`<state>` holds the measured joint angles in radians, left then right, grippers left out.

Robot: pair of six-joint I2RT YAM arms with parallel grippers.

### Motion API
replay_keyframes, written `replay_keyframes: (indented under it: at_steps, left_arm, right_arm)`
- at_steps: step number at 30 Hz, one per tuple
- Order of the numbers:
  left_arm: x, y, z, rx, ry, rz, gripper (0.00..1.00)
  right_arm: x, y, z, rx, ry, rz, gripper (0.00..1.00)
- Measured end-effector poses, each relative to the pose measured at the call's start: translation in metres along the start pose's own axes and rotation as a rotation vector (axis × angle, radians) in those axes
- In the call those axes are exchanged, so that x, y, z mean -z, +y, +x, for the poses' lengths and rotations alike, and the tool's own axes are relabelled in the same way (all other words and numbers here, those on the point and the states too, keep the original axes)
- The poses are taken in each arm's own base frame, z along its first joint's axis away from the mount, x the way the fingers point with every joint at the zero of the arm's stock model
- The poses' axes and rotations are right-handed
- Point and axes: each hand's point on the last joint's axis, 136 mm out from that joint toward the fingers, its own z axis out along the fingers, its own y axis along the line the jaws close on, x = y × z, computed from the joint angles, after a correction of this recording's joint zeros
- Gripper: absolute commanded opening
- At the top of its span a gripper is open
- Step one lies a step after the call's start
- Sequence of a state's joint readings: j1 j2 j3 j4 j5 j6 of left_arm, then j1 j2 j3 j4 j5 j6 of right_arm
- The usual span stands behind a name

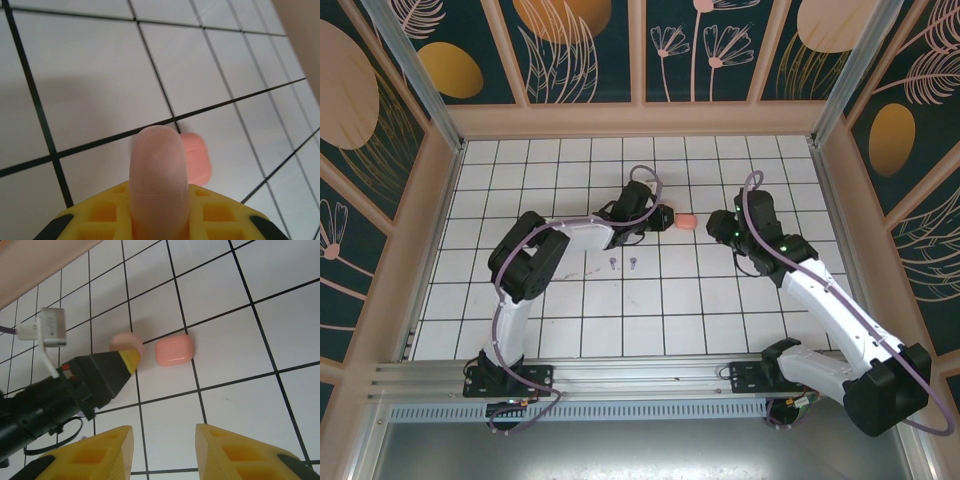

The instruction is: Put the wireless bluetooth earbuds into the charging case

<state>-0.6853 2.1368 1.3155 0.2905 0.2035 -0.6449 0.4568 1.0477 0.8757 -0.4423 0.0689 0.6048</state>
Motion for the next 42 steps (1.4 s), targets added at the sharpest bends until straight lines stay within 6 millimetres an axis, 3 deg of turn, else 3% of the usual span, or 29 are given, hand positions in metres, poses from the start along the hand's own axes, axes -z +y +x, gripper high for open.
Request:
replay_keyframes:
  at_steps: [8,16,24,30,34,38,42]
  left_arm:
    - [-0.018,0.016,0.015,0.028,0.061,-0.046,0.2]
    - [-0.018,0.017,0.013,0.015,0.061,-0.067,0.47]
    - [0.001,0.027,-0.004,-0.054,0.017,-0.181,0.62]
    - [0.052,0.007,-0.051,-0.138,-0.121,-0.222,0.71]
    - [0.1,-0.013,-0.085,-0.186,-0.244,-0.23,0.97]
    - [0.152,-0.025,-0.111,-0.222,-0.369,-0.245,0.99]
    - [0.199,-0.015,-0.128,-0.224,-0.477,-0.29,0.99]
  right_arm:
    - [0.0,-0.001,-0.001,0.005,0.002,-0.014,0.48]
    - [0.0,0.001,0.0,0.01,0.01,-0.026,0.51]
    - [0.001,0.002,0.0,0.009,0.011,-0.029,0.55]
    - [0.0,0.004,0.003,0.006,0.025,-0.044,0.57]
    - [-0.004,0.007,0.007,0.013,0.042,-0.049,0.6]
    - [-0.017,0.017,0.023,0.048,0.092,-0.056,0.61]
    - [-0.036,0.031,0.045,0.099,0.172,-0.048,0.61]
